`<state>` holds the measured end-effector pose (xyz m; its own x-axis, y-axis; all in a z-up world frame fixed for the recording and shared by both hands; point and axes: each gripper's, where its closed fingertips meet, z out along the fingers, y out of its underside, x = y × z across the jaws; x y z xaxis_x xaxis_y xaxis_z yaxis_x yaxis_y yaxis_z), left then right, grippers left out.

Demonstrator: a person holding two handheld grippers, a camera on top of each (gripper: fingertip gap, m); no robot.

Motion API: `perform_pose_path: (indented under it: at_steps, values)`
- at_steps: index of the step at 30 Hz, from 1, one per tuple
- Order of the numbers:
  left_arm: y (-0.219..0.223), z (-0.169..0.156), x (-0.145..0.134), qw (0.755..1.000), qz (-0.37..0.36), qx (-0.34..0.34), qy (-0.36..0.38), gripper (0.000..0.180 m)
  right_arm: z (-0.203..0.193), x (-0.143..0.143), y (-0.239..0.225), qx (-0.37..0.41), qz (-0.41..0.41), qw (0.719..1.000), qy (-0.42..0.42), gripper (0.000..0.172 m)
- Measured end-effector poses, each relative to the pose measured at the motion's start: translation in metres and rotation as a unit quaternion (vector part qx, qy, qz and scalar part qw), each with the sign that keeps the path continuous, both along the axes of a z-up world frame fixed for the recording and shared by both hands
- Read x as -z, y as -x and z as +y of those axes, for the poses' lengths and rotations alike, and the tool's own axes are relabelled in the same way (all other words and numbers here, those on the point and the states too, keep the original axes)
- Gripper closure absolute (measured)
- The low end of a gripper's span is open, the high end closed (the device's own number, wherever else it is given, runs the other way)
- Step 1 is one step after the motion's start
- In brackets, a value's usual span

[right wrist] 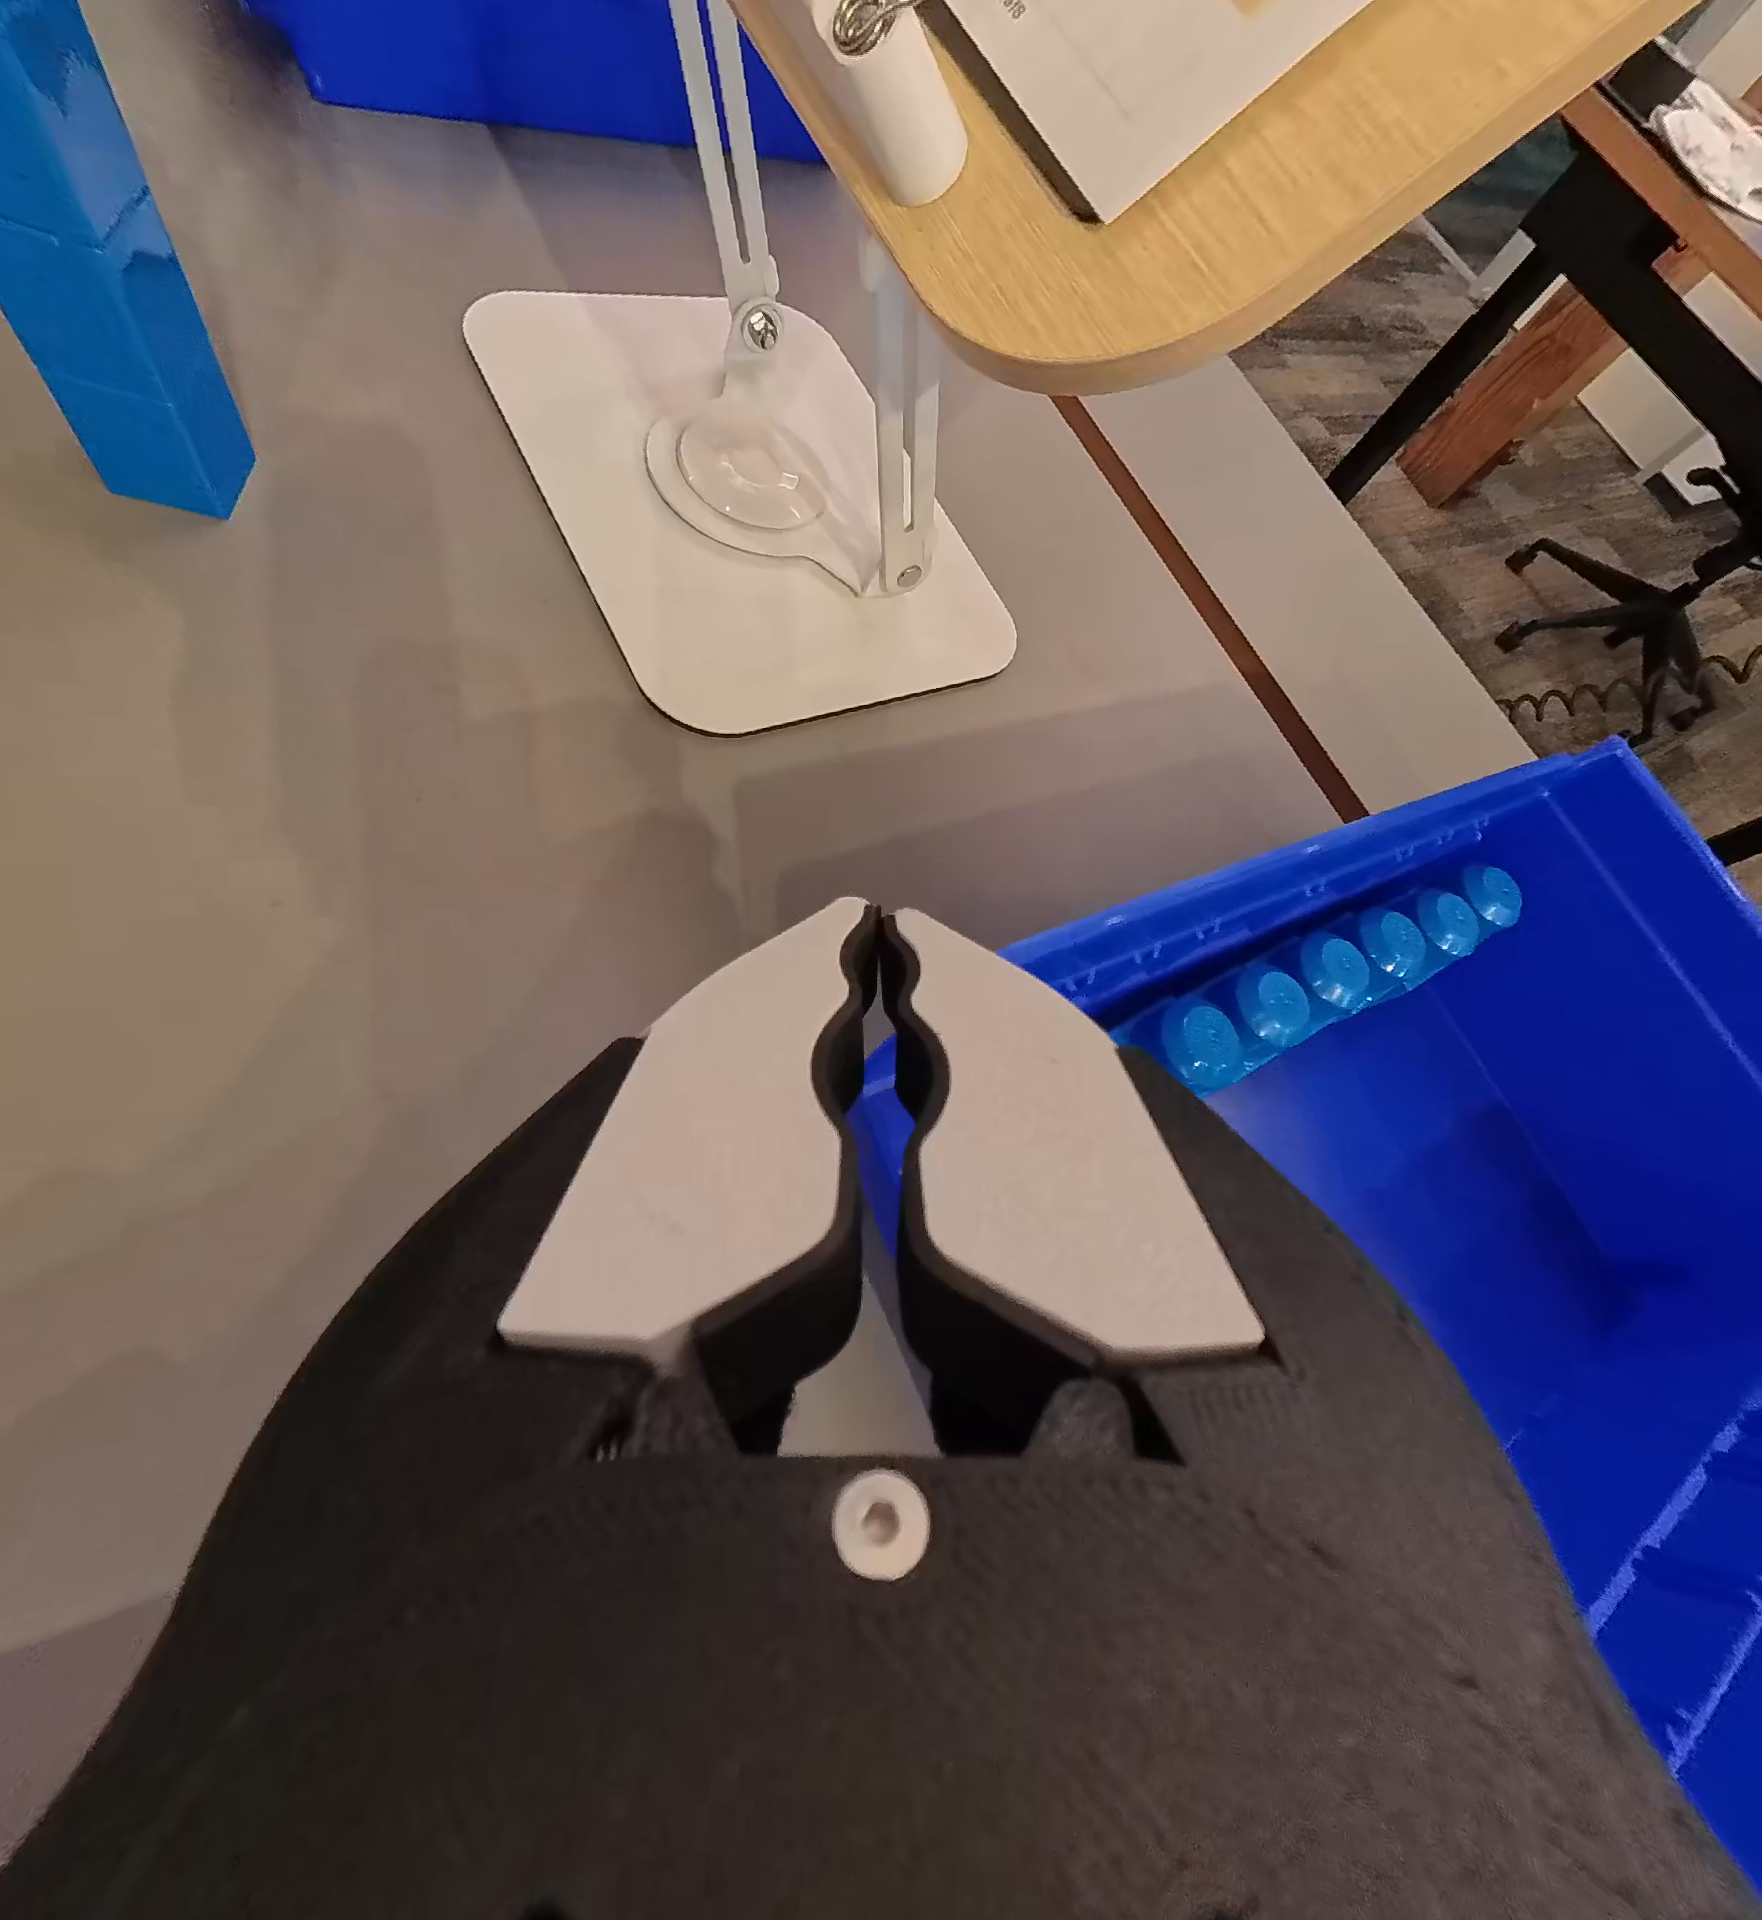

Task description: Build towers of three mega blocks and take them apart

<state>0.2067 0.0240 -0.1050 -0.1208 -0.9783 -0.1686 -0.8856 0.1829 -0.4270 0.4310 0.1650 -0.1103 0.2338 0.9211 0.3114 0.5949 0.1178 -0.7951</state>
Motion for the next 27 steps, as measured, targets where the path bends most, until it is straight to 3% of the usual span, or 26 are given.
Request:
perform_pose_path:
  at_steps: [6,11,14,23,27]
  values:
    - [0.011,-0.001,0.013,0.983,-0.156,-0.090,0.024,0.104,-0.002,-0.004,0.001,-0.003,0.009,1.000,-0.004,0.172]
    - [0.008,-0.004,0.048,0.973,-0.200,-0.103,0.054,0.103,-0.002,-0.002,0.003,-0.005,0.008,1.000,-0.001,0.172]
    - [0.004,0.000,0.067,0.974,-0.195,-0.103,0.056,0.102,-0.002,-0.002,0.004,-0.005,0.008,1.000,-0.003,0.172]
    - [-0.017,-0.004,0.088,0.973,-0.203,-0.072,0.087,0.105,-0.003,-0.001,0.004,-0.006,0.007,1.000,-0.002,0.172]
    - [-0.022,-0.009,0.093,0.971,-0.206,-0.055,0.111,0.126,-0.003,-0.003,0.003,-0.007,0.009,1.000,-0.004,0.172]
